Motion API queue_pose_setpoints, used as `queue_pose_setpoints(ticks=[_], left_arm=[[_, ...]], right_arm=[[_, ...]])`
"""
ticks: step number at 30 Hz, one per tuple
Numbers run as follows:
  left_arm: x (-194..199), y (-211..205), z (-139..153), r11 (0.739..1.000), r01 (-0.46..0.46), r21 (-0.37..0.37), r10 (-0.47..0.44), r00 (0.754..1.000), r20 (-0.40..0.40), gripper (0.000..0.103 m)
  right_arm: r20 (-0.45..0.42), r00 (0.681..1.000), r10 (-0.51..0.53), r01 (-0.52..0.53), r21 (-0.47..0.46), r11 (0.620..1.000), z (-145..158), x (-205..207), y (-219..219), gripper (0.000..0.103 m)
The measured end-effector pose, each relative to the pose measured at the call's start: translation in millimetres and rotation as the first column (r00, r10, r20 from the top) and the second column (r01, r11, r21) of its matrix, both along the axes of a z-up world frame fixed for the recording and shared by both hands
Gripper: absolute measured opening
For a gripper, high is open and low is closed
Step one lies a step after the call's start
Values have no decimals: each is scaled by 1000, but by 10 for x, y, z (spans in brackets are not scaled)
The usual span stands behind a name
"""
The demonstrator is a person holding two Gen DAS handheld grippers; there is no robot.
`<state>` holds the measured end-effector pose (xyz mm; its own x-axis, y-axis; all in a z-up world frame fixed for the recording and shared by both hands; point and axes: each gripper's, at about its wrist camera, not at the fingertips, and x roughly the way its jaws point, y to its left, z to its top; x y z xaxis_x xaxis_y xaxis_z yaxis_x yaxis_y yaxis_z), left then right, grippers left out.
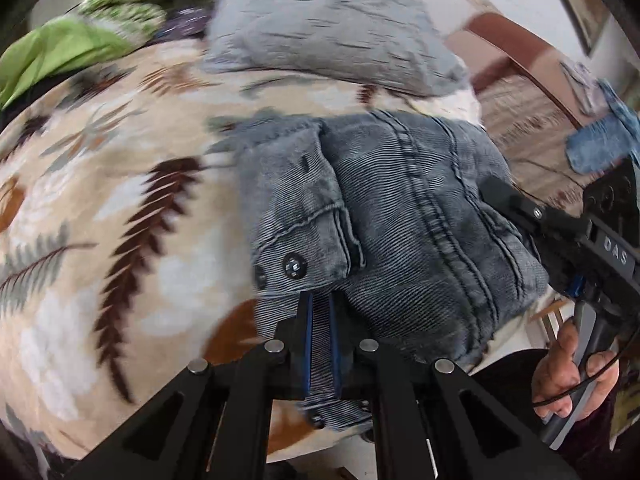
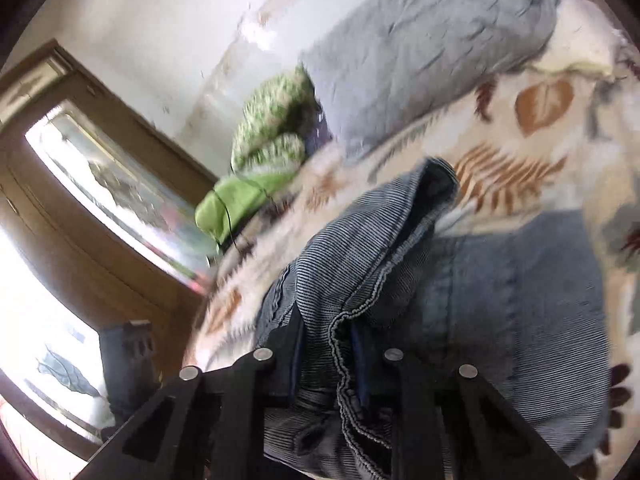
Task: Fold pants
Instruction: 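Press the folded jeans flat with the left gripper while the right gripper presses the pocket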
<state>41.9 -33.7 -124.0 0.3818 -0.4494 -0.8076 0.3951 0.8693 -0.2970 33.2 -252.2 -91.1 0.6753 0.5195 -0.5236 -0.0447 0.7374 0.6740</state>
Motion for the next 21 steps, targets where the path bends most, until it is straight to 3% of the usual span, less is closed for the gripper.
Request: queue_pose_setpoints(ticks=[3, 7, 9, 11, 14, 16, 19, 21], left_arm=[[-3, -346, -26, 998, 60, 32, -60, 998, -5, 7], [111, -647, -315, 994, 88, 65, -82, 993, -83, 8], [144, -655, -359, 995, 77, 62, -71, 993, -91, 8], [165, -592, -307, 997, 78, 29, -75, 992, -104, 8], [198, -430, -182, 999, 52, -4, -52, 991, -120, 12], [134, -364, -57, 999, 44, -17, -45, 996, -80, 26], [37, -392, 82, 997, 73, -17, -74, 997, -19, 39], [38, -434, 99, 996, 85, 16, -85, 996, 17, 40]], right_arm=[[-5, 997, -73, 73, -30, 997, 41, -117, -314, 22], [-180, 960, -212, 191, -128, 973, -201, -152, -747, 22], [-301, 932, -201, 184, -83, 979, -426, -124, -901, 26], [-333, 918, -216, 215, -39, 976, -485, -147, -998, 28], [-249, 931, -267, 243, -123, 962, -265, -215, -996, 29], [-150, 940, -305, 283, -155, 947, -75, -264, -947, 29], [-15, 969, -247, 242, -161, 957, 156, -232, -753, 29], [17, 981, -195, 194, -175, 965, 247, -167, -635, 29]])
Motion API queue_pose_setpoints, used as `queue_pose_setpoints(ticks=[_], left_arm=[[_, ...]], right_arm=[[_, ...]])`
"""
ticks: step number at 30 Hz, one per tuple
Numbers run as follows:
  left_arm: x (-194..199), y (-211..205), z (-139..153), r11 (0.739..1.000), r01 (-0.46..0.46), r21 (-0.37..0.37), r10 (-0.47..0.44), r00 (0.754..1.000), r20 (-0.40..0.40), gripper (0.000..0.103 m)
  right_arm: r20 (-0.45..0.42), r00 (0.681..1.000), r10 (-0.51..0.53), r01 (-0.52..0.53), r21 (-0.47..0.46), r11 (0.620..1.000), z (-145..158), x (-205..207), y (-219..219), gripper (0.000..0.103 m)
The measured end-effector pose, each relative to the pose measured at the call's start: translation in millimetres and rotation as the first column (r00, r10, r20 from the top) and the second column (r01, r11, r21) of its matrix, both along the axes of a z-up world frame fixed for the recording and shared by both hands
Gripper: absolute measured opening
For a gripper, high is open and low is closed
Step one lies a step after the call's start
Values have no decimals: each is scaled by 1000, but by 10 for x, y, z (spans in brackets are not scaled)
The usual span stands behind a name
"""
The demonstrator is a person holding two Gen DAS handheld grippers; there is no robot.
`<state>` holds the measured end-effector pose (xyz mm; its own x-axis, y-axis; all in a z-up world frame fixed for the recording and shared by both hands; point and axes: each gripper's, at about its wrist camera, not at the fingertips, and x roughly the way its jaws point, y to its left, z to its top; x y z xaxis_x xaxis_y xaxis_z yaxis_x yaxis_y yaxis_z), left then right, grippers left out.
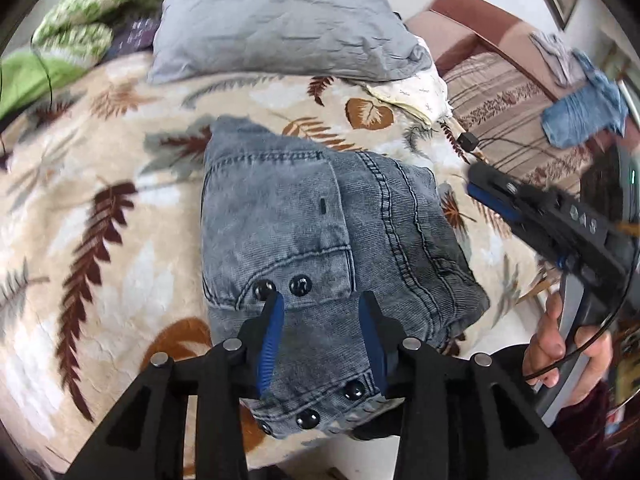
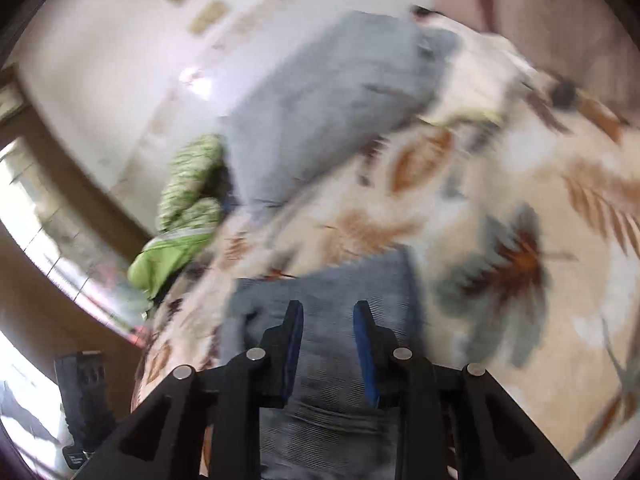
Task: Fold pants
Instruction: 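Press the folded jeans flat with the left gripper while the right gripper presses the pocket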
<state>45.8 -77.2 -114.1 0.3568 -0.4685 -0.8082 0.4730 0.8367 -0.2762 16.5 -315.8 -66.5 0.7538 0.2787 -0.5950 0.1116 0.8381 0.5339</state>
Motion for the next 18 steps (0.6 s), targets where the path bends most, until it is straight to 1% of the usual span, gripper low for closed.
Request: queue_pose_setpoints(ticks=[2, 5, 8, 10, 13, 14, 15, 18], left_arm=[[102, -7, 1, 1000, -11, 26, 10, 1000, 11, 40], [411, 72, 52, 996, -76, 37, 75, 997, 25, 40], [713, 8, 86, 992, -110, 65, 107, 993, 53, 40], [883, -72, 44, 990, -114, 81, 110, 993, 51, 40], [1126, -243, -115, 986, -117, 116, 117, 993, 8, 41], [1209, -291, -182, 984, -125, 131, 127, 992, -5, 42], [1279, -328, -261, 979, -133, 152, 138, 990, -23, 45], [1426, -386, -531, 967, -149, 206, 173, 979, -106, 47]], right_arm=[[-22, 999, 45, -46, -29, 999, 7, 126, 127, 29], [-67, 994, 89, -94, -70, 993, -68, 392, 308, 29], [-109, 990, 84, -95, -105, 990, -192, 598, 372, 29], [-153, 985, 79, -93, -85, 992, -292, 645, 301, 29], [-222, 973, 71, -79, -26, 997, -484, 738, 233, 30], [-239, 968, 75, -83, -21, 996, -532, 770, 227, 29], [-253, 964, 80, -89, -24, 996, -581, 807, 233, 29], [-295, 950, 107, -121, -31, 992, -709, 885, 258, 29]])
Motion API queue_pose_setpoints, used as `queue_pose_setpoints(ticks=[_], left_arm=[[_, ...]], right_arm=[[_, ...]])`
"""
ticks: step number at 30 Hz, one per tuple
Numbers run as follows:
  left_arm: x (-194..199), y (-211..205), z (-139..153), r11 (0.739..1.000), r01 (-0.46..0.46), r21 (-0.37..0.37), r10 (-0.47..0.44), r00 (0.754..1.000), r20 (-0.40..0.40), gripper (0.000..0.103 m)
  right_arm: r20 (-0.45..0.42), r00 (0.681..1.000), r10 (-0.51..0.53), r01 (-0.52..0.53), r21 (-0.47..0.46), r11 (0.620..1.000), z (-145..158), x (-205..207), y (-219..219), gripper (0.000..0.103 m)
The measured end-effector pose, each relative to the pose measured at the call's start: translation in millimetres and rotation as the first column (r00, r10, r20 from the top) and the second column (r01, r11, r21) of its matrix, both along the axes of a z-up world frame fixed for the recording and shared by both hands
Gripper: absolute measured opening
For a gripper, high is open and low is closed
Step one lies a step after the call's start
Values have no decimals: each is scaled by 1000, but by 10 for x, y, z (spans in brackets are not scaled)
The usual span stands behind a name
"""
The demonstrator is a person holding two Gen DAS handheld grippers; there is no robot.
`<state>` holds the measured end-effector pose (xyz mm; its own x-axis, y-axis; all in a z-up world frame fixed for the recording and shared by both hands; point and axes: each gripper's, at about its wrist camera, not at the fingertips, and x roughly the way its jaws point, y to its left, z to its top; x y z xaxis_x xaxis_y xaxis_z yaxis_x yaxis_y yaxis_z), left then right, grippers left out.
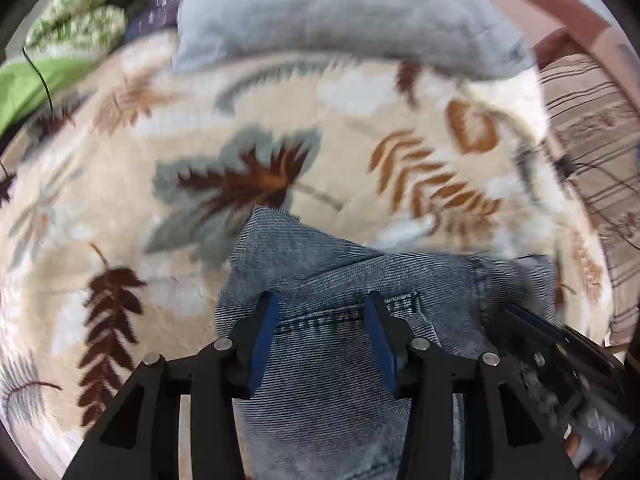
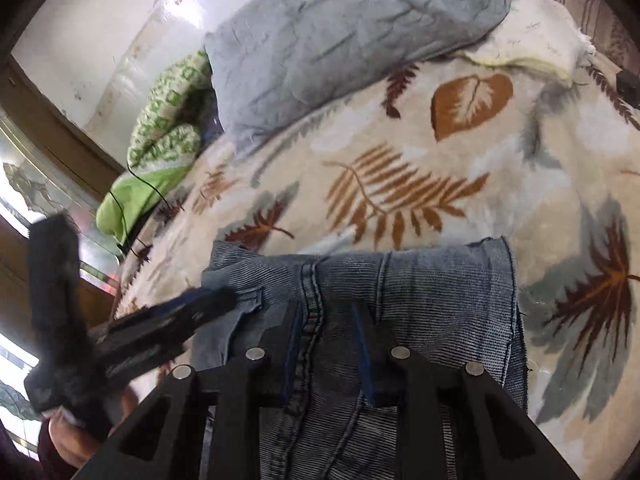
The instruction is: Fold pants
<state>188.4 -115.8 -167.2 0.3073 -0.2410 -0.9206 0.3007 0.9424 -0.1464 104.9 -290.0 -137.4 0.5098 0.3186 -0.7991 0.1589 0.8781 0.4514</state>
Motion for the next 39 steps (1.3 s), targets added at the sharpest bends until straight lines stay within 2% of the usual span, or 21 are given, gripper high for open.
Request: queue_pose_setpoints(ticks=[2, 5, 7, 10, 16, 18, 23, 26, 28, 30, 36, 39], left_arm=[[22, -17, -85, 1000, -13, 8, 13, 1000, -1, 48], [-40, -43, -36, 1000, -6, 29, 5, 1000, 24, 48], [-100, 41, 27, 1000, -12, -7, 12, 1000, 22, 48], [-325, 228, 182, 996, -31, -86, 35, 998, 43, 49], [-880, 384, 350, 996, -9, -86, 19, 993, 118, 50], [-1091, 363, 359, 998, 20, -53, -13, 991, 134, 55], [-1479, 284, 243, 995, 93, 36, -97, 984, 149, 56], [-1550, 317, 199, 996, 87, 36, -91, 986, 142, 56], [-1583, 332, 176, 995, 89, 38, -93, 986, 137, 56], [-1647, 333, 163, 993, 105, 49, -112, 982, 152, 56], [-1741, 342, 39, 993, 109, 49, -116, 972, 203, 58], [-1731, 339, 43, 993, 107, 59, -117, 971, 207, 64]], right_arm=[[-34, 999, 25, -25, 8, 1000, -87, 42, 15, 29], [-37, 998, 44, -44, 6, 999, -78, 32, 19, 29], [-29, 998, 47, -46, 20, 999, -39, -17, 3, 29], [22, 998, 61, -62, 40, 997, 96, -172, -8, 29], [97, 986, 136, -132, -45, 990, 355, -610, 158, 29], [102, 982, 161, -152, -90, 984, 407, -741, 228, 29], [73, 980, 184, -168, -182, 969, 380, -1024, 320, 29], [42, 985, 168, -157, -183, 970, 294, -1192, 311, 30], [37, 986, 163, -153, -186, 971, 258, -1271, 300, 34], [21, 987, 157, -150, -187, 971, 204, -1323, 280, 42], [16, 983, 183, -177, -196, 965, 100, -1372, 278, 45], [16, 982, 187, -180, -197, 964, 87, -1368, 282, 47]])
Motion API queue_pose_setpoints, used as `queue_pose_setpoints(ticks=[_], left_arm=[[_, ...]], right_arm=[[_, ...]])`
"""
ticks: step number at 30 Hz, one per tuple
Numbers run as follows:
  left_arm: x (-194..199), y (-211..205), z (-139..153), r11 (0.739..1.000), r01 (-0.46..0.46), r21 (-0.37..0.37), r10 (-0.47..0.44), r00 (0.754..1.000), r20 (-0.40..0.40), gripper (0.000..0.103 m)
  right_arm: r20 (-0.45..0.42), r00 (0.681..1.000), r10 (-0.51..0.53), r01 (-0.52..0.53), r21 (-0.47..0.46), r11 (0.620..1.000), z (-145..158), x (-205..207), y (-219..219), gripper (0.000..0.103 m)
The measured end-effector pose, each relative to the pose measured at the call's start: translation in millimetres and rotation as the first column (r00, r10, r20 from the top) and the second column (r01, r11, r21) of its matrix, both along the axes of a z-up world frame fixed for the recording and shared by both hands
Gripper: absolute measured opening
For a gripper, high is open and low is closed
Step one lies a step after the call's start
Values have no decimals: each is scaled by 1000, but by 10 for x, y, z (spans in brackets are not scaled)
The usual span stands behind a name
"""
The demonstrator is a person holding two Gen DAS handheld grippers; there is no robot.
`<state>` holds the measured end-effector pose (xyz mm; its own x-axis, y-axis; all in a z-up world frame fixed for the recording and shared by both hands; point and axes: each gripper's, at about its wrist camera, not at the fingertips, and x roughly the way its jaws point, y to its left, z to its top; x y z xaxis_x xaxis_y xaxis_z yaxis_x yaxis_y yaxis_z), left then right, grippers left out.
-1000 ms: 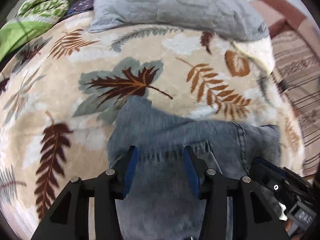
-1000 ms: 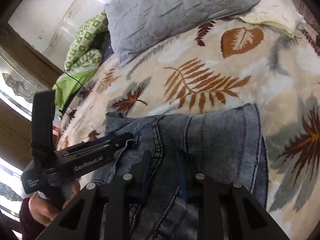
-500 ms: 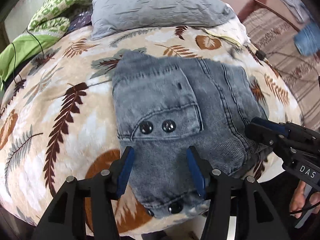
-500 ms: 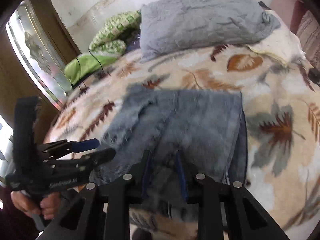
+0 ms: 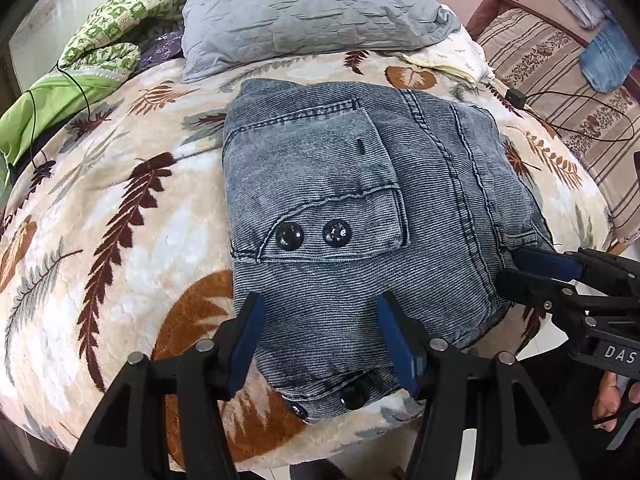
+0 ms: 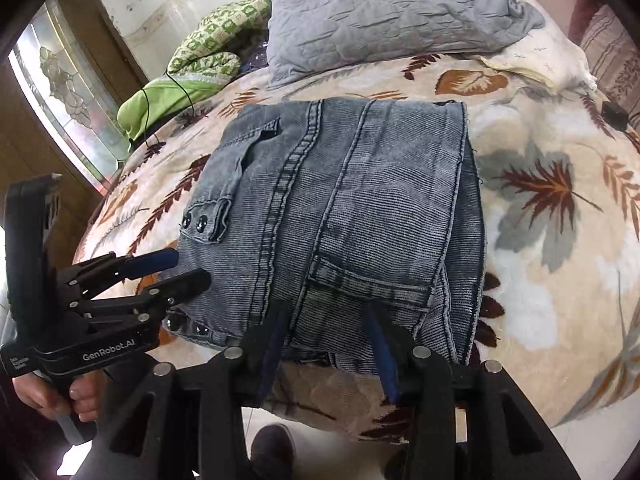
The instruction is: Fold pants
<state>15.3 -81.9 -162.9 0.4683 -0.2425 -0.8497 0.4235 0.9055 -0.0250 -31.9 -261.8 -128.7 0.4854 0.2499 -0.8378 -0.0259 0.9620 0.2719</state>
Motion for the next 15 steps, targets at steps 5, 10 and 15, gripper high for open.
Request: queue_pose_setpoints(ticks=[5, 10, 15], left_arm=[[166, 273, -91, 988, -122, -89, 108, 982, -154, 95], [67, 301, 72, 987, -135, -85, 128, 988, -84, 95], [-98, 106, 292, 995, -91, 36, 88, 993, 76, 95]], right_arm=[[15, 1000, -19, 18, 54, 998, 84, -7, -64, 51], [107, 989, -105, 97, 80, 992, 242, -45, -215, 51], [119, 981, -156, 146, 91, 985, 286, -4, -266, 51]])
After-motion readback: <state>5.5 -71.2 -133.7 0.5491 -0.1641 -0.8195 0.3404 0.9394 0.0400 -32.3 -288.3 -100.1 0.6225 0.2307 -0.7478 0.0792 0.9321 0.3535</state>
